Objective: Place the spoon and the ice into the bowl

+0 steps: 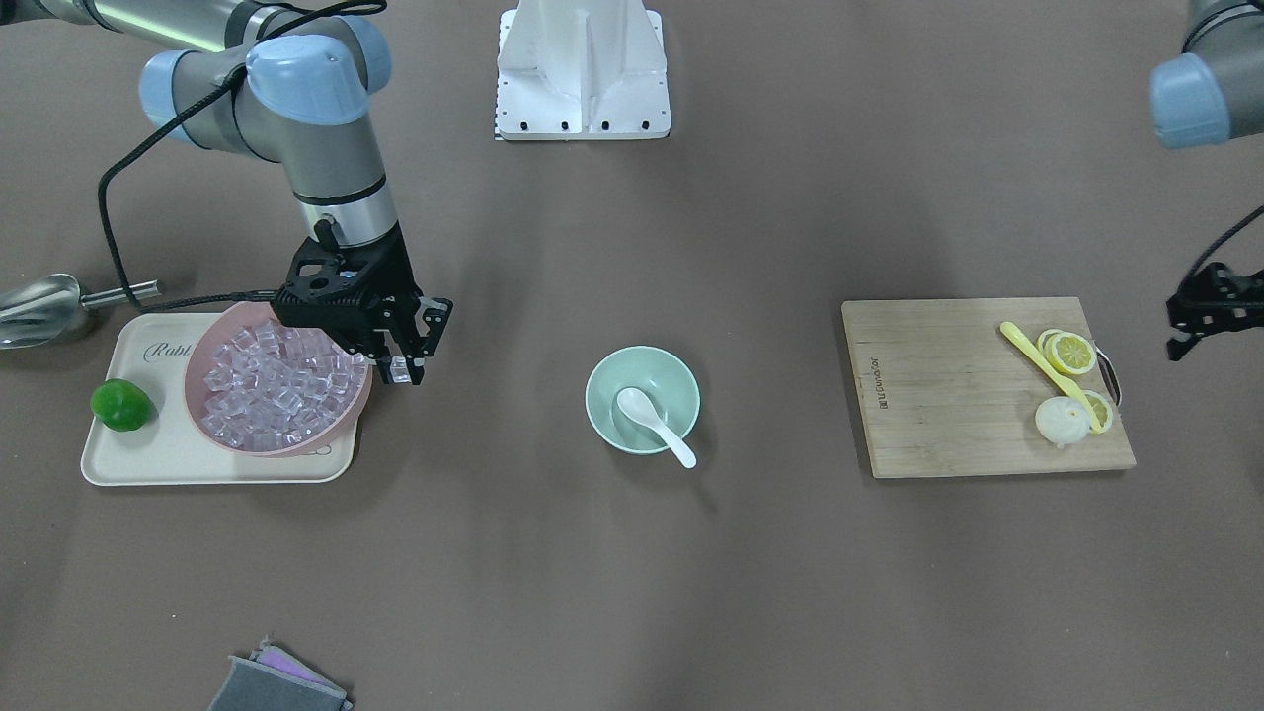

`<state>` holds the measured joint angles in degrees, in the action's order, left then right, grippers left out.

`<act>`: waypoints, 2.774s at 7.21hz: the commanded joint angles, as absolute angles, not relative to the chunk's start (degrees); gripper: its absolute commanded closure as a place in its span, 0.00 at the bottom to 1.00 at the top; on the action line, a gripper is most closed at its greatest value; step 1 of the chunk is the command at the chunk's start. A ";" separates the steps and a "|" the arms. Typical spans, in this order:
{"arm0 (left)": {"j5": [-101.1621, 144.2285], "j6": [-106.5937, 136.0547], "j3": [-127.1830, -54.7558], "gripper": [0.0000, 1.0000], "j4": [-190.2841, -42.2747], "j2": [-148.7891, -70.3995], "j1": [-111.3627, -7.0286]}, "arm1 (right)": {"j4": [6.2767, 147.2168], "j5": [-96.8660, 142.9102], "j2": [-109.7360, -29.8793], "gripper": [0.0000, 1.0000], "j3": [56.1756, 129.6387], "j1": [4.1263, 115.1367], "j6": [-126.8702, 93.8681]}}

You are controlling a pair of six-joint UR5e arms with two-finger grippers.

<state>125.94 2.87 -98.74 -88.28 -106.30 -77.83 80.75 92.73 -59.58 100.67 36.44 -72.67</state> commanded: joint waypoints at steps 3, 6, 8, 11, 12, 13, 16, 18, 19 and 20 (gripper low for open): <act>127.43 -6.41 -96.69 0.01 -71.55 -105.30 -82.70 | 81.47 84.66 -46.26 1.00 88.97 30.86 -82.34; 134.90 -6.51 -96.86 0.01 -71.72 -101.69 -84.20 | 81.39 80.44 -35.90 1.00 77.39 27.96 -89.28; 135.00 -6.42 -96.42 0.01 -71.72 -101.78 -84.02 | 80.95 75.79 -34.98 1.00 74.62 24.54 -90.96; 135.26 -6.42 -96.33 0.01 -71.72 -101.69 -84.02 | 80.77 73.48 -35.07 0.82 73.48 22.15 -90.88; 135.26 -6.42 -96.24 0.01 -71.72 -101.69 -84.02 | 80.77 73.39 -35.16 0.43 73.48 22.15 -90.44; 135.26 -6.42 -96.24 0.01 -71.63 -101.60 -83.94 | 80.86 72.26 -34.81 0.01 73.30 22.06 -90.27; 135.53 -6.50 -96.42 0.01 -71.55 -100.29 -84.02 | 80.77 73.03 -34.80 0.00 74.35 25.03 -86.95; 138.94 -6.85 -96.94 0.01 -71.54 -96.78 -84.28 | 80.77 82.56 -35.68 0.00 74.71 32.91 -79.15; 138.95 -6.86 -97.12 0.01 -71.63 -95.72 -84.64 | 80.68 88.36 -38.12 0.00 75.93 37.57 -73.10; 138.52 -6.94 -97.29 0.01 -71.72 -95.63 -85.51 | 80.60 93.55 -44.24 0.00 81.77 41.88 -65.99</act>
<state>138.58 -6.84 -97.08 -71.62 -96.28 -84.71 80.70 86.93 -38.69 76.88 36.41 -74.06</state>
